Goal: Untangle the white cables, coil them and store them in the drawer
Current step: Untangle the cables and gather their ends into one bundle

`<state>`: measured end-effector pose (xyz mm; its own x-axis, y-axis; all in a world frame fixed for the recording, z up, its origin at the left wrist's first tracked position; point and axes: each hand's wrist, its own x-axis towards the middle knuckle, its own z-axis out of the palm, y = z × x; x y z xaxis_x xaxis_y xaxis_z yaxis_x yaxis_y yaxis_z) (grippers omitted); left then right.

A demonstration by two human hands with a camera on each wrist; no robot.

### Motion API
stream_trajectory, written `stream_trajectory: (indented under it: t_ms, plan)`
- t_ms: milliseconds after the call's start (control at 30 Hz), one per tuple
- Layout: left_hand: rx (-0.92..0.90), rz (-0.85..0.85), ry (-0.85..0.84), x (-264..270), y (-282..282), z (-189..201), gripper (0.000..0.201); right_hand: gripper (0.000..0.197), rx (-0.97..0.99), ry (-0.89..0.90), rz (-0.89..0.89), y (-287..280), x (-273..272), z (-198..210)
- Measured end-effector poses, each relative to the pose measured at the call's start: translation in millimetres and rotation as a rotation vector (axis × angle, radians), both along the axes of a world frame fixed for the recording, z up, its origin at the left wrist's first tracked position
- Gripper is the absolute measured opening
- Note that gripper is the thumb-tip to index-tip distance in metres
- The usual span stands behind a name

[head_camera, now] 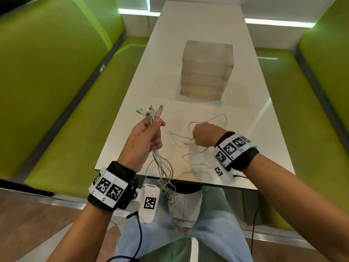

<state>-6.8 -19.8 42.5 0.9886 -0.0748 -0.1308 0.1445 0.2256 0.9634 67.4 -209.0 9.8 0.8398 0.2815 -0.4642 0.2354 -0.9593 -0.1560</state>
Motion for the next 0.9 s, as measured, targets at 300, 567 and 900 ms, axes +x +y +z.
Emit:
stream_trajectory:
  t_ms: [300, 567, 900]
  plan:
    - [0.014, -0.047, 0.002, 2, -10, 0, 0.022, 0.024, 0.395, -0.233, -0.13, -18, -9, 52]
    - [-0.099, 0.057, -0.032, 2, -17, -5, 0.024, 0.009, 1.307, -0.165, -0.44, 22, -65, 61]
    - [-0.278, 0.056, -0.033, 0, -18, -10, 0.017, 0.022, 1.512, 0.076, -0.578, 42, -69, 46]
